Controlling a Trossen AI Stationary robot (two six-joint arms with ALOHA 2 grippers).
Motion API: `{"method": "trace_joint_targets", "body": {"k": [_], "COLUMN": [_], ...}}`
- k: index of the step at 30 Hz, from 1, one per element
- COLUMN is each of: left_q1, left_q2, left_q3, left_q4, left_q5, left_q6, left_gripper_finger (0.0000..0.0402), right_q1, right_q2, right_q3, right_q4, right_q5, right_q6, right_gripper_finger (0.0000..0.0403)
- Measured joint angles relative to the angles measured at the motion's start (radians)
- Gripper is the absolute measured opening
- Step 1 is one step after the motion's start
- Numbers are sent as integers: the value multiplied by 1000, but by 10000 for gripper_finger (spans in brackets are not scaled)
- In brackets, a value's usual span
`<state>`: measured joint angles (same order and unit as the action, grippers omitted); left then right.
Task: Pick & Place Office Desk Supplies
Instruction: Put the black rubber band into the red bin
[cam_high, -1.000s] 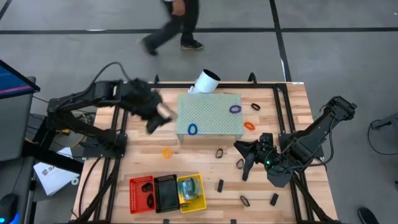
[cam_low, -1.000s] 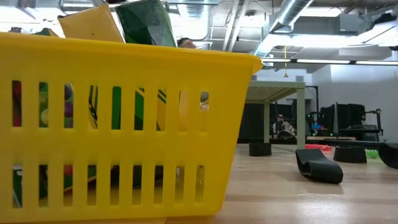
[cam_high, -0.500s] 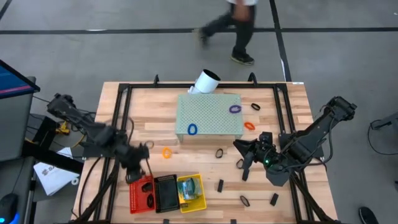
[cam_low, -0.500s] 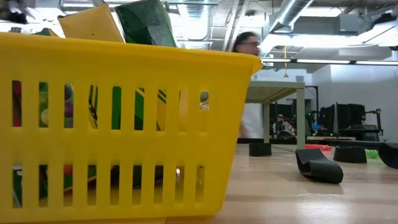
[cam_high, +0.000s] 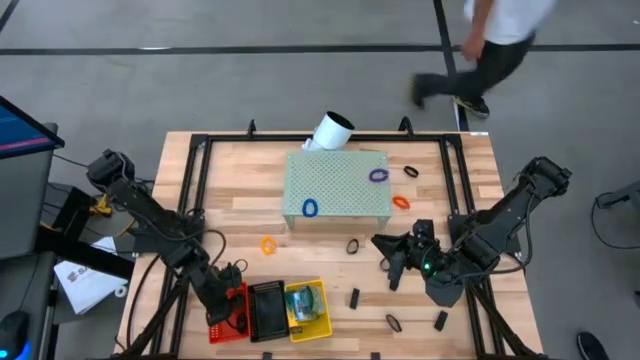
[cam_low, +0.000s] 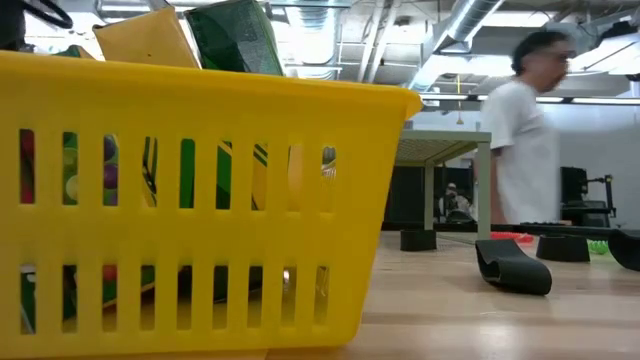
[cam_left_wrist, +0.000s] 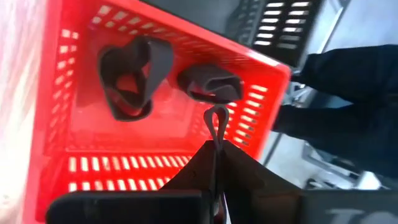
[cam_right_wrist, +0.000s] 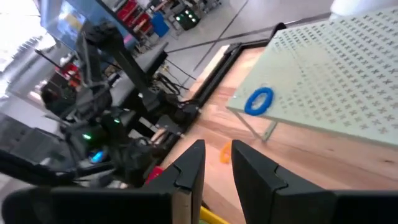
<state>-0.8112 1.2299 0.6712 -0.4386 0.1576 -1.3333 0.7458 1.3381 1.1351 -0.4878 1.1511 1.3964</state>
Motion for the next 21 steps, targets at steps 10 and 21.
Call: {"method": "trace_joint_targets", "body": {"k": [10, 21], "left_q1": [5, 5], "left_q2": [5, -13], "left_q3": [0, 1], "left_q4": [23, 127], "left_q5": [-19, -33], "left_q6": [12, 123], "left_gripper_finger": [144, 254], "right_q1": [13, 13], "right_q2": [5, 5], "right_q3": [-2, -2], "right_q4": [2, -3], "right_q5": [-8, -25], "right_q6": [2, 11], "right_gripper_finger": [77, 77]}}
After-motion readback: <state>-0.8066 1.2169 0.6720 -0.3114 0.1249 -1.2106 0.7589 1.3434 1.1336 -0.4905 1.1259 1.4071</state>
